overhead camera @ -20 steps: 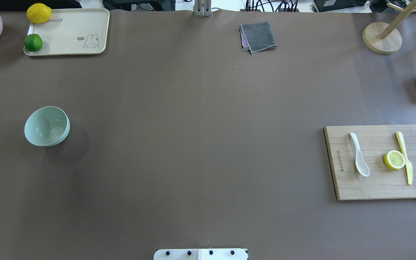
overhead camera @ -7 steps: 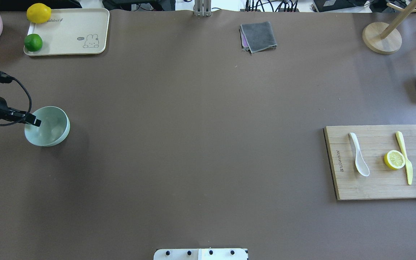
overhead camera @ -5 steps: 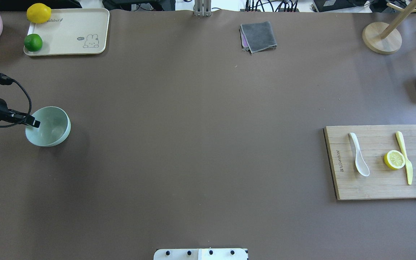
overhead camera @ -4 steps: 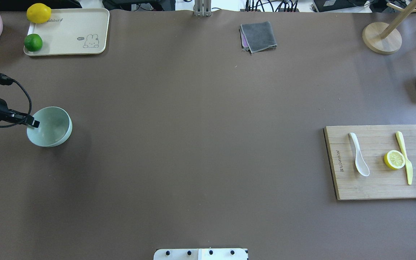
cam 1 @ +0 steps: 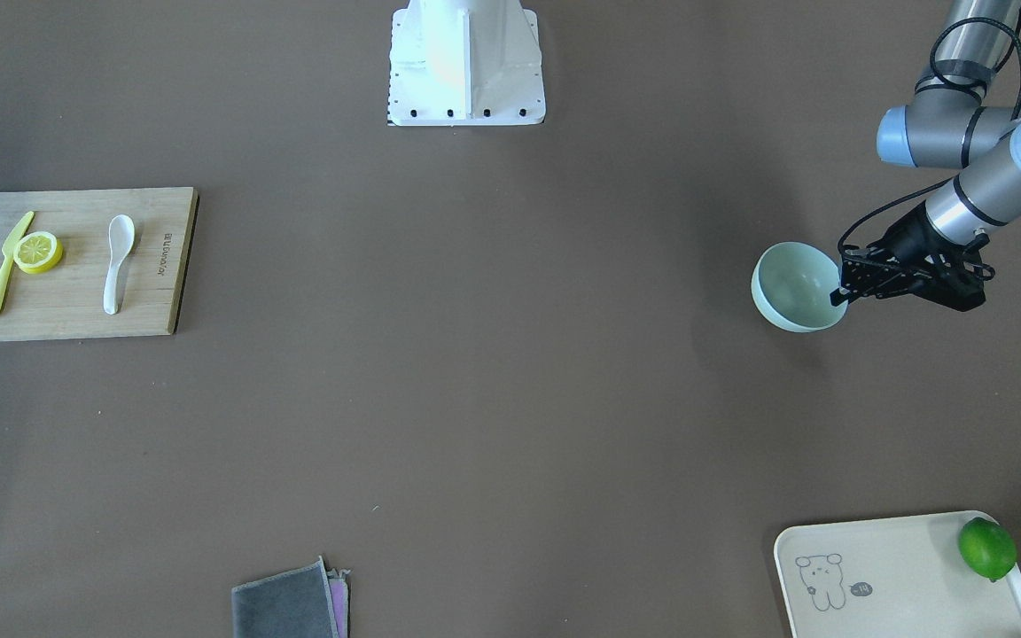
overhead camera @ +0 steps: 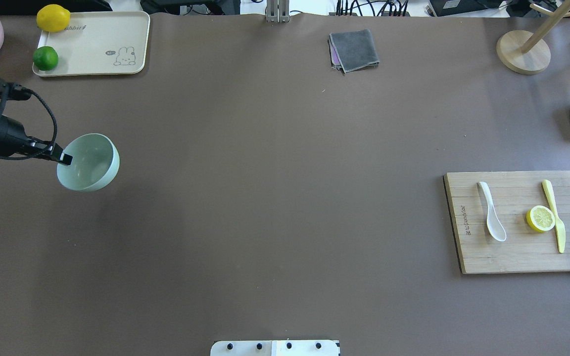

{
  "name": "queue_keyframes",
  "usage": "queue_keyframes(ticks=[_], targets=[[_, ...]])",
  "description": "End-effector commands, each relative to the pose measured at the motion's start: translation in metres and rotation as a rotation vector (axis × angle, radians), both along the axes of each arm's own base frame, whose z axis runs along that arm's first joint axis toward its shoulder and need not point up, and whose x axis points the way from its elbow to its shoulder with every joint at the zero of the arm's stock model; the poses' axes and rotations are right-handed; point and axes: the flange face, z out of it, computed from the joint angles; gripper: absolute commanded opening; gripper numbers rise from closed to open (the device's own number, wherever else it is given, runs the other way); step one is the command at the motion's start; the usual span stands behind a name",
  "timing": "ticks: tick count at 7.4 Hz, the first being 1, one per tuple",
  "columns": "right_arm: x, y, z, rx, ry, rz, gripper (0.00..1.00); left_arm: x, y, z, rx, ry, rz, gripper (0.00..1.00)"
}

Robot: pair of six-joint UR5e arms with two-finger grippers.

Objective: Place spoon in bowl
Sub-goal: 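Grip the bowl rim with the left gripper and drag it toward table center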

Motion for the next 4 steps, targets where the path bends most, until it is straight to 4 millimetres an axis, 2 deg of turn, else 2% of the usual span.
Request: queue_keyframes(ticks=[1,2,3,4], targets=[[-0.014,-0.001,-0.02,0.02,-0.004,-0.012,1.0,0.039,-0.037,-0.107,-0.099,0.074,-0.09,0.0],[-0.037,-0.004,-0.045,-0.016,-0.012,0.012,1.0,0.09,-0.036,-0.142,-0.1,0.04,-0.115,0.0],[-0.061,-0.011,-0.069,-0.056,-0.023,0.036,1.0,0.144,-0.023,-0.171,-0.094,0.0,-0.118,0.0],[-0.084,-0.013,-0.086,-0.089,-0.031,0.043,1.0,0.185,-0.008,-0.191,-0.101,-0.022,-0.139,0.0]])
